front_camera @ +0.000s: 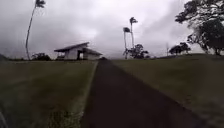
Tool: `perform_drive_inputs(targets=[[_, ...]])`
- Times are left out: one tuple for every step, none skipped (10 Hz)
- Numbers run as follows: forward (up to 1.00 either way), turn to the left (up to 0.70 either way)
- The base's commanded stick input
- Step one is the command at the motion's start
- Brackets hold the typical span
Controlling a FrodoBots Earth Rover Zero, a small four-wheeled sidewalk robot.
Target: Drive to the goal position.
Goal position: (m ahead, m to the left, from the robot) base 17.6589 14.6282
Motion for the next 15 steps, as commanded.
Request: perform_drive_inputs(targets=[[0.0, -0.54], [0.0, -0.81], [0.21, -0.14], [1.0, 0.0], [1.0, 0.0], [1.0, 0.0], [1.0, 0.25], [1.0, 0.34], [1.0, 0.4], [1.0, 0.06], [1.0, 0.0], [1.0, 0.0], [1.0, 0.0], [1.0, 0.0], [1.0, 0.0]])
